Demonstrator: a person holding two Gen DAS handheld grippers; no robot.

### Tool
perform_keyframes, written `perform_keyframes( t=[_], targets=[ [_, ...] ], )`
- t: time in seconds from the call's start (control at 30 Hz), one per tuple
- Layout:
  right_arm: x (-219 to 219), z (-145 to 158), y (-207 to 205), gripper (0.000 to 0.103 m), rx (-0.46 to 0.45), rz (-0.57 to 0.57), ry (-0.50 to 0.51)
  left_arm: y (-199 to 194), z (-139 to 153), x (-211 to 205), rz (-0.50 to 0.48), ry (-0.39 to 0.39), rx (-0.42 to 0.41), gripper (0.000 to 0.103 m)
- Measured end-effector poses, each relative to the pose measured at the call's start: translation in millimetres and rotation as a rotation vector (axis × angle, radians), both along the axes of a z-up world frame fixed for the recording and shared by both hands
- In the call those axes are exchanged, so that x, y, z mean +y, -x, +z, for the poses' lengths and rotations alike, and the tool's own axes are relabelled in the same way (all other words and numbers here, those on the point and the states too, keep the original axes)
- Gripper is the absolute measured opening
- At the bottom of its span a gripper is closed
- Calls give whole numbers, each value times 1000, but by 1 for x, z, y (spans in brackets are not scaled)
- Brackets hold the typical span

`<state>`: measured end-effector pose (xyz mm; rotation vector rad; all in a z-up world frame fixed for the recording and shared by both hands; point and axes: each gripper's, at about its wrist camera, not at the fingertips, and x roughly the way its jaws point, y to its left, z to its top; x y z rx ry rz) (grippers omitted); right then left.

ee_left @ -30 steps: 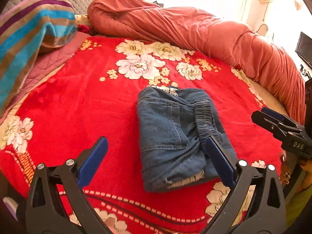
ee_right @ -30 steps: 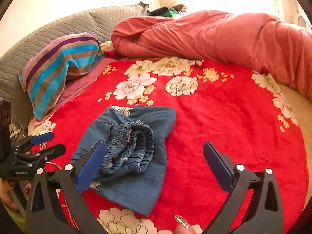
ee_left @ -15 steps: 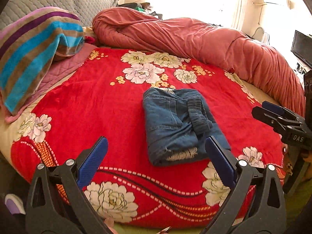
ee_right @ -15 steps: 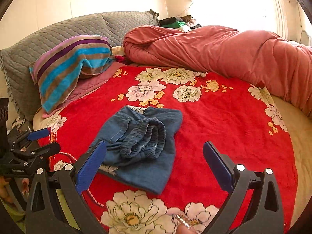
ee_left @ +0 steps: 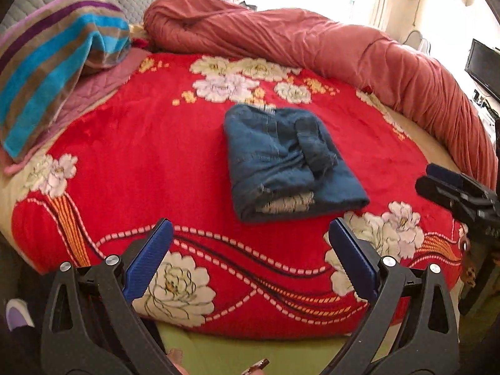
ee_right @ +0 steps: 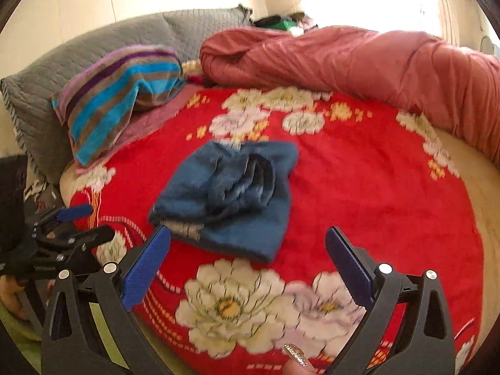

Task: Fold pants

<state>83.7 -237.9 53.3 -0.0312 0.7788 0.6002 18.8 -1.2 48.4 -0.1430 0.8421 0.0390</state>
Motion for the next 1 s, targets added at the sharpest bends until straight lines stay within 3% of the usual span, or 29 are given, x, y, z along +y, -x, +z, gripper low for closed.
perform_keyframes(
  t=[0.23, 1.0],
  targets=[
    [8, -29, -2, 98, 58, -29, 58, 0, -16, 1, 18, 21, 45, 93],
    [3, -23, -5, 98, 39, -42, 55, 2, -18, 3, 45, 8, 48, 93]
  ],
)
